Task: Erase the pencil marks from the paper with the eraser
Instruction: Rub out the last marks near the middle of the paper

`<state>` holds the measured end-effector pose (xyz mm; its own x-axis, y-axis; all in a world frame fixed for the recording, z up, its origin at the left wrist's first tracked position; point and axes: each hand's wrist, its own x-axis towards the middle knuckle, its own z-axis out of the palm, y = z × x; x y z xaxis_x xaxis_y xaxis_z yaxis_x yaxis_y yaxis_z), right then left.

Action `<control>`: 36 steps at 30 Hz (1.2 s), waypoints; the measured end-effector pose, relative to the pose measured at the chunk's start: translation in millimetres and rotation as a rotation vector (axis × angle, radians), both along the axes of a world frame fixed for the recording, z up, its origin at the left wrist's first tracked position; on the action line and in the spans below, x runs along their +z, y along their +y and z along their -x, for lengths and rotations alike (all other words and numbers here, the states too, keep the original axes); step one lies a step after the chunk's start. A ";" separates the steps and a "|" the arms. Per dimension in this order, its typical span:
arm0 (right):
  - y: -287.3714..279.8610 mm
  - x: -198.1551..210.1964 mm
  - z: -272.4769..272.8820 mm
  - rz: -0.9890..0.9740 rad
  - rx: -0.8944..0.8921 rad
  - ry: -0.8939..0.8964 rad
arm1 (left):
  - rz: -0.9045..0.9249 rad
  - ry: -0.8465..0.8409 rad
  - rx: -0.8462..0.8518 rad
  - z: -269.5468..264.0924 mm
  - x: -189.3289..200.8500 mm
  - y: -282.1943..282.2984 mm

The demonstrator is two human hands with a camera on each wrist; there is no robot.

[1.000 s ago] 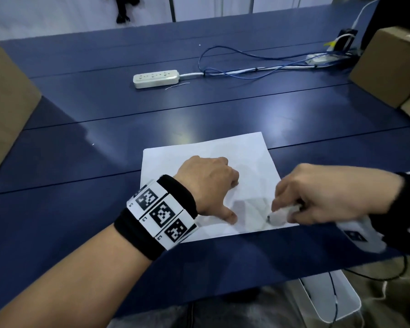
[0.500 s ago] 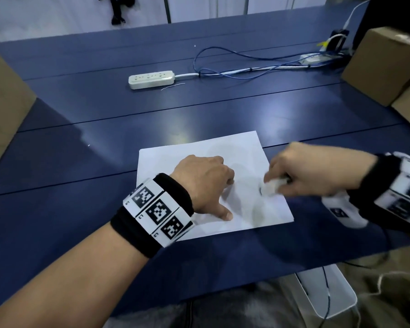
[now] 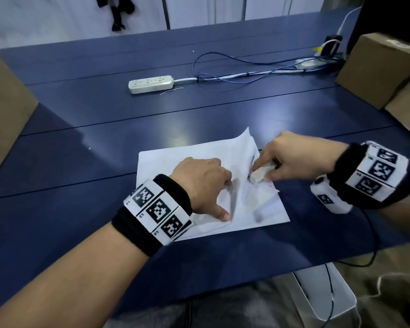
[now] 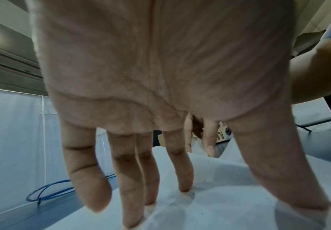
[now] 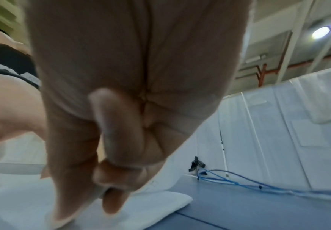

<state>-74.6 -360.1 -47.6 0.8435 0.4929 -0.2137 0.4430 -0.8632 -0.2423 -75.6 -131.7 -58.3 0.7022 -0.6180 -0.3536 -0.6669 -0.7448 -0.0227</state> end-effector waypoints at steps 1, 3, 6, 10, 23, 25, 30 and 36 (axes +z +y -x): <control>-1.7 1.2 4.0 0.010 0.001 0.011 | 0.001 0.001 0.001 0.1 0.3 0.0; -6.5 4.2 18.6 0.037 0.030 0.120 | 0.003 0.017 0.012 1.3 0.9 0.9; -13.0 12.5 34.7 0.026 0.020 0.269 | 0.022 0.031 0.023 2.9 1.3 2.5; -9.4 12.0 20.2 -0.070 -0.082 0.063 | -0.008 0.005 0.043 10.1 2.0 -3.5; 6.9 -1.6 40.6 -0.026 0.161 0.060 | -0.038 -0.011 0.077 10.2 1.5 -9.0; 9.7 -1.8 16.2 0.014 0.023 0.005 | -0.036 -0.013 0.077 10.4 1.5 -9.5; 8.1 -1.2 14.5 0.073 0.040 -0.003 | -0.020 -0.027 0.087 11.4 0.7 -10.0; 12.7 -2.1 19.3 0.098 0.043 0.036 | -0.011 -0.014 0.089 10.9 -1.2 -8.2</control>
